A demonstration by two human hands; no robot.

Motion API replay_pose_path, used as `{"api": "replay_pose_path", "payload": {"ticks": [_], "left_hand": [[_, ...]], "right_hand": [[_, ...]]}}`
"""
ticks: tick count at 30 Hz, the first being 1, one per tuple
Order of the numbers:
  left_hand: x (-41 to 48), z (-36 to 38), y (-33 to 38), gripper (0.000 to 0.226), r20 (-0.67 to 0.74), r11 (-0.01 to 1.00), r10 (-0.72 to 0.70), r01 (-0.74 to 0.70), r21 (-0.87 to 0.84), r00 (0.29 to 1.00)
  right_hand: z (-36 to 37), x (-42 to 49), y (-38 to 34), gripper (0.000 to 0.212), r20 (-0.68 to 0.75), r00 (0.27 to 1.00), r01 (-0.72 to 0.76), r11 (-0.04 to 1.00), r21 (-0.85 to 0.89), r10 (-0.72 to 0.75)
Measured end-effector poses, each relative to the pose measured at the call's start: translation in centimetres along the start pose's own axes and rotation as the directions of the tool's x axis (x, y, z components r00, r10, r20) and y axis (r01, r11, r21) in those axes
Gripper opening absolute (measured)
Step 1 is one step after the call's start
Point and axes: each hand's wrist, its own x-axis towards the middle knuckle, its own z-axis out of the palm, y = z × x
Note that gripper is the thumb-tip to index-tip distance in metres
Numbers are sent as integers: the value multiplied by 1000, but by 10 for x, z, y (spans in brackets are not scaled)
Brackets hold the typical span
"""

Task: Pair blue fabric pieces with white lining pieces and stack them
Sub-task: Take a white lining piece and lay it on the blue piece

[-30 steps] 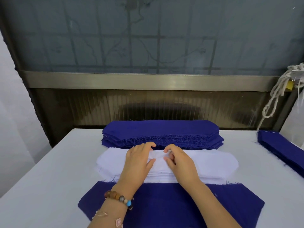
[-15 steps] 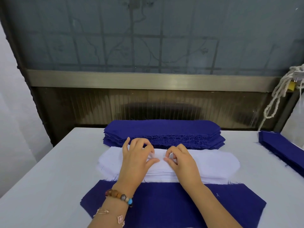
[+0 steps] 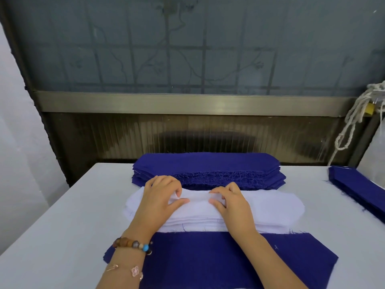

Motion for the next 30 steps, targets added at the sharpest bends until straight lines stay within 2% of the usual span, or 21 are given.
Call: {"api": "replay_pose_path", "payload": {"ticks": [5,7,10,12,15,17,22,27,30], "left_hand": [[0,-2,5,33,-93,1000,-1,3,25,996],[0,-5,0,39,-111,995,-87,91,34,990],[-3,-8,-13,35,-51,971,-240,240,1,969],[-6,-8,-21,29,19,929,-340,339,-149,940],[-9,-9,-32,19,96,802,-437,436,-407,894],[-9,-10,-37,17,119,764,-448,448,-464,886],[-11,-6,-43,13,135,782,-424,437,-445,895],[-11,-3,-44,12,132,802,-415,430,-416,900],[-10,-3,-45,12,135,808,-405,423,-410,904]], "right_hand": [[1,3,2,14,-5,999,-43,999,20,43],[0,3,2,14,3,999,-49,999,11,49],[0,4,2,15,4,998,-64,998,14,64],[-1,4,2,16,17,997,-72,997,12,72],[-7,7,5,22,68,992,-109,994,-23,110],[-17,9,10,20,81,985,-147,988,-48,150],[-53,12,35,18,53,949,-304,945,-119,312],[-83,8,60,35,105,897,-390,881,-268,428],[-92,5,68,45,-15,874,-456,808,-373,486]]}}
